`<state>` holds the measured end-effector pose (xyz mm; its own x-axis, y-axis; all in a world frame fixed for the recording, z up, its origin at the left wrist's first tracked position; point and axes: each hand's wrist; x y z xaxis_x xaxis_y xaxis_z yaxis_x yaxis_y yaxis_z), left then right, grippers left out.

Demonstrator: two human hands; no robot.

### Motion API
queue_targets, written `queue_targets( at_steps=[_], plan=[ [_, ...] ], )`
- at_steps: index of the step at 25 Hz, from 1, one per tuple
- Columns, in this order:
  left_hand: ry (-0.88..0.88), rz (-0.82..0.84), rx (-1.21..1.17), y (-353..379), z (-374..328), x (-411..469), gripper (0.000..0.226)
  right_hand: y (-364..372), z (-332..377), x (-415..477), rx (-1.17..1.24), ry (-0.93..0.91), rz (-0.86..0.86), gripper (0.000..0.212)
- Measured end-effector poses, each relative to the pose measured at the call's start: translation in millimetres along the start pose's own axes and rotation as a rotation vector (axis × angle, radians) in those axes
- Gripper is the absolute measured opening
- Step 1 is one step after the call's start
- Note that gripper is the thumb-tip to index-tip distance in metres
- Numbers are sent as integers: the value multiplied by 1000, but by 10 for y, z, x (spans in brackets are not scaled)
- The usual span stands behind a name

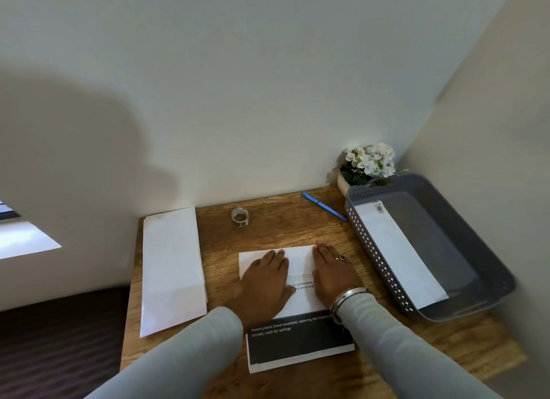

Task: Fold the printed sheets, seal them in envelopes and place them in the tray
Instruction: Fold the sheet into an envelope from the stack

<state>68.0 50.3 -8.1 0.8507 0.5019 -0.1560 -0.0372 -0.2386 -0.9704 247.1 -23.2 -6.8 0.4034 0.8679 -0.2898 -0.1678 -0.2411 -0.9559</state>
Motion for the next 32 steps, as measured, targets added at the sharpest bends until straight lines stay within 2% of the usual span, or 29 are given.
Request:
queue_targets(
  at_steps=[4, 9, 13, 17, 20, 23, 27, 32],
  plan=[
    [-15, -1, 46, 20, 39, -17, 70, -6, -42, 5, -2, -15, 10, 63],
    [-186, -64, 40, 92, 482, -368, 63, 31, -16, -5, 4, -6, -1, 63],
    [-219, -76, 18, 128, 511, -405, 63, -23, 152, 19, -81, 36, -34, 66],
    [-221, -84, 13, 146, 517, -397, 65, 37, 719, -13, -14, -135, -3, 68],
    [-212, -79, 24, 133, 542, -400, 65, 89, 974, -35, 54, -169, 13, 71],
    [-200, -91, 23, 122, 552, -406, 63, 67, 717, -3, 44, -140, -8, 69],
    [-184, -119, 68, 123, 568, -407, 57, 12, 83, 61, 44, 3, -32, 64],
    [-178, -149, 67, -49, 638, -230, 50, -172, -57, 180, 19, 19, 17, 57]
  ],
)
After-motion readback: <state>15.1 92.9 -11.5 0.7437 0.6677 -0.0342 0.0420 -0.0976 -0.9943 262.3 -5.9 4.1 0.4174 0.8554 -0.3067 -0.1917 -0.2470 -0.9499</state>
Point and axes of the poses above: each hand's wrist, its own x-axis towards the middle knuckle, its own y-axis out of the palm, z = x × y, and after that the axes turned 6 degrees about y, right-handed
